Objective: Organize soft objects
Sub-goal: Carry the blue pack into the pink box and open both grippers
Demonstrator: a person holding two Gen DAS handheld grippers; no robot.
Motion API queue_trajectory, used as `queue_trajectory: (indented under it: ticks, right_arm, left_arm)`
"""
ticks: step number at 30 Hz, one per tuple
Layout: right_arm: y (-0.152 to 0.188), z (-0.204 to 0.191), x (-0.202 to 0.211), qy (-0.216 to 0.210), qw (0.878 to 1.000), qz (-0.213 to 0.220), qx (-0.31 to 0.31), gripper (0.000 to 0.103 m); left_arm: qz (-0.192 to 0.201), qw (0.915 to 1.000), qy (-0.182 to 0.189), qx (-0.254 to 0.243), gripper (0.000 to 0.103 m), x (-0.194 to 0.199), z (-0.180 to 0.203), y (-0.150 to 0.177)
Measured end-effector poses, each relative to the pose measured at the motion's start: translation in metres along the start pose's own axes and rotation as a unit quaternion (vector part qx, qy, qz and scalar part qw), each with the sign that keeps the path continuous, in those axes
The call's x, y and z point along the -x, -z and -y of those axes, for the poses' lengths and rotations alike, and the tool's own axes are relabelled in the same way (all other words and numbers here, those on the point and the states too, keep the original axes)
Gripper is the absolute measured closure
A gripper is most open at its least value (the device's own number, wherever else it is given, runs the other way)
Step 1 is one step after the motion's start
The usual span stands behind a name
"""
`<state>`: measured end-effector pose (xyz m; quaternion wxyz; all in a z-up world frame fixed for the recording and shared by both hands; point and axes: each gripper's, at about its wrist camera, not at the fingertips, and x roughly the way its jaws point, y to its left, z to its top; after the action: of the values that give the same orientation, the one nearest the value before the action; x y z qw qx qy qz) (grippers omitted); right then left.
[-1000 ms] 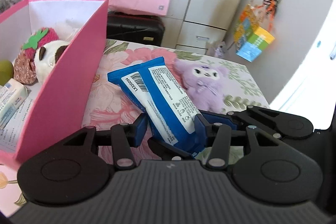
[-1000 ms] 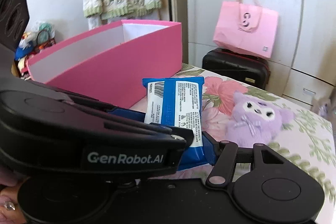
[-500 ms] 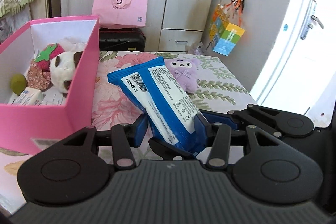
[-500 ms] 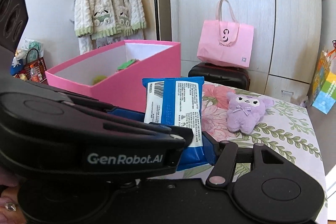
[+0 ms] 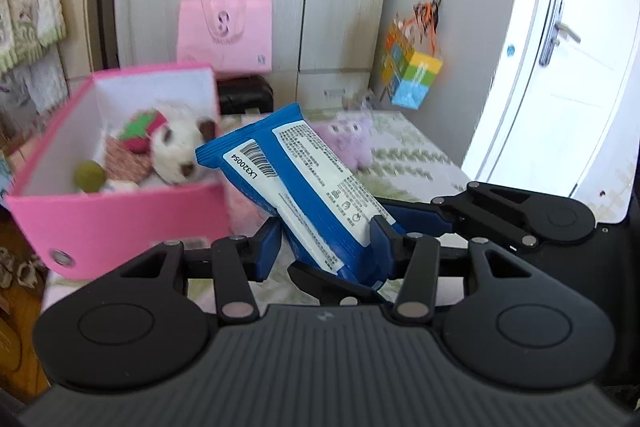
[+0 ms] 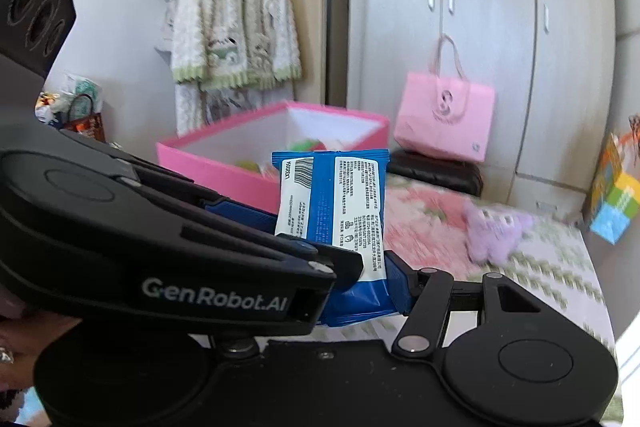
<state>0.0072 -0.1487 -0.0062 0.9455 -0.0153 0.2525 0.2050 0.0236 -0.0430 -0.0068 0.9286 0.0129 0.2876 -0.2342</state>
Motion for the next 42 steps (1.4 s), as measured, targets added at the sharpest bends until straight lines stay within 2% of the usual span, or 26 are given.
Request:
queue_trajectory:
  ticks: [4,9,14,19,26,32,37,38,40,42]
  right_arm:
    - [-0.025,-0.018,0.003,-0.011,0.999,0.032,0.023,0.038]
    - [-0.061,-0.031,-0.015,-0.036,0.997,0.053,0.042,0.037]
    - [-0.096,-0.032,-0.046,-0.074,0.995,0.054,0.036,0.037]
    - [-0.116,-0.03,-0.081,-0.098,0.994,0.041,0.025,0.036]
    - [-0.125,-0.014,-0.137,-0.154,0.988,-0.016,0.0,0.036]
    - [-0.12,-0.009,-0.163,-0.187,0.981,-0.059,0.0,0.035]
    - [-0.114,-0.013,-0.176,-0.193,0.978,-0.078,0.009,0.034]
    - [-0.113,-0.013,-0.178,-0.192,0.978,-0.081,0.014,0.034]
    - [-0.111,-0.014,-0.181,-0.186,0.979,-0.079,0.029,0.032]
    - [-0.108,-0.017,-0.179,-0.153,0.984,-0.069,0.06,0.032]
  left_arm:
    - [0.035,0.9992,-0.017,0.0,0.056,0.026,-0.019,-0.015]
    - [0.056,0.9975,-0.04,0.015,0.056,0.035,-0.049,-0.04]
    - [0.062,0.9961,-0.053,0.033,0.056,0.03,-0.083,-0.065]
    - [0.047,0.9957,-0.054,0.059,0.056,0.007,-0.116,-0.081]
    - [0.006,0.9921,-0.049,0.116,0.056,-0.026,-0.155,-0.083]
    - [-0.019,0.9886,-0.043,0.143,0.056,-0.042,-0.173,-0.074]
    - [-0.039,0.9852,-0.049,0.16,0.055,-0.054,-0.179,-0.067]
    - [-0.042,0.9844,-0.051,0.163,0.052,-0.055,-0.18,-0.066]
    - [-0.036,0.9866,-0.066,0.145,0.051,-0.055,-0.178,-0.067]
    - [-0.023,0.988,-0.094,0.12,0.05,-0.047,-0.171,-0.07]
